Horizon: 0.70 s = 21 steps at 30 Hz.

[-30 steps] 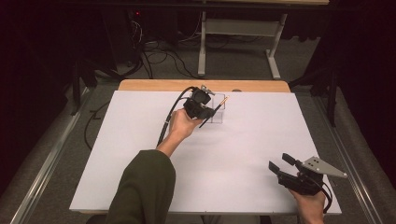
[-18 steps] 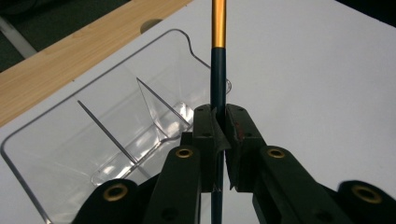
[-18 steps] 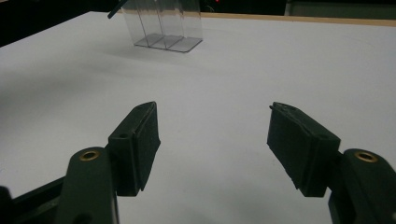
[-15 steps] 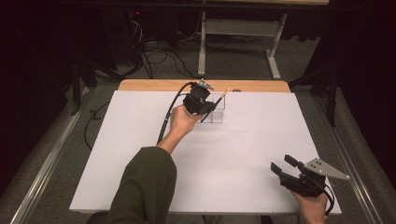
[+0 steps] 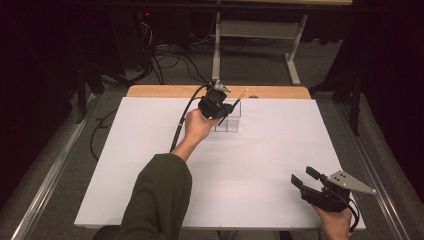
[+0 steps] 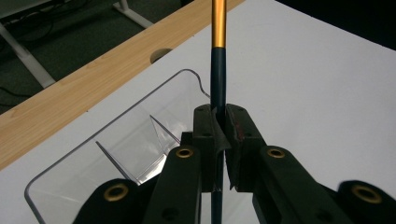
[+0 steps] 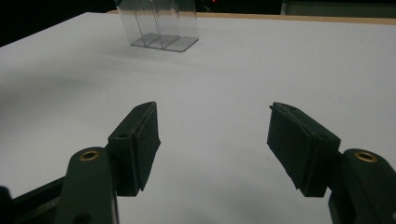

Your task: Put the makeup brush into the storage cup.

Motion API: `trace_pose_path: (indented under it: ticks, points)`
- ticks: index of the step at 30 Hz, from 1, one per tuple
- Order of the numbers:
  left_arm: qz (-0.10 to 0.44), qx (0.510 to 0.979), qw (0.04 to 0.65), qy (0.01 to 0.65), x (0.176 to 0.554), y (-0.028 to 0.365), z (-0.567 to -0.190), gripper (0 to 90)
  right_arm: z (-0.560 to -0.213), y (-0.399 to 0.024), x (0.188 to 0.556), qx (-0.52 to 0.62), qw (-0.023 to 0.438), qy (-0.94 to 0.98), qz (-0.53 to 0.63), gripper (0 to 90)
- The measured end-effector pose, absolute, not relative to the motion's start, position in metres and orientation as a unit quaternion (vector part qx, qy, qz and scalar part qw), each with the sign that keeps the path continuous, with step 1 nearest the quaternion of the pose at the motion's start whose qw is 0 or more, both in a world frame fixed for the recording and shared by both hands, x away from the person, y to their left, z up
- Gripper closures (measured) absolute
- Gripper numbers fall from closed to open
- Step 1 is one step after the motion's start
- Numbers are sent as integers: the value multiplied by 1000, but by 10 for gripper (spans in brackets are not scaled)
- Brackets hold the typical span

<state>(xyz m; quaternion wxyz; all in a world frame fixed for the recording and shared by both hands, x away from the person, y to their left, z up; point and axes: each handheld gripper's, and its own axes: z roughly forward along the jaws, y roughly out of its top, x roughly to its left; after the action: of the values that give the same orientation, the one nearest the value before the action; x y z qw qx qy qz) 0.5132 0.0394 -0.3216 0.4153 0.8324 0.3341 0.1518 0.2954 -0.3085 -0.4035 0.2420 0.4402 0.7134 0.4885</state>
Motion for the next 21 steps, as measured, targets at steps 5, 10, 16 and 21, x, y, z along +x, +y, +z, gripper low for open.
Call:
trace_pose_path:
  ticks: [5,10,16,21]
  points:
    - [155,828,422,334,516,39,-319,835,-403,-308,295,442,241,713,489,358]
    - [158,824,430,335,519,35,-317,835,-403,-309,295,441,242,713,489,358]
    - [162,820,437,333,525,32,-313,836,-403,-309,295,438,241,712,493,358]
    - [169,815,443,333,529,30,-312,835,-403,-308,295,439,240,712,493,358]
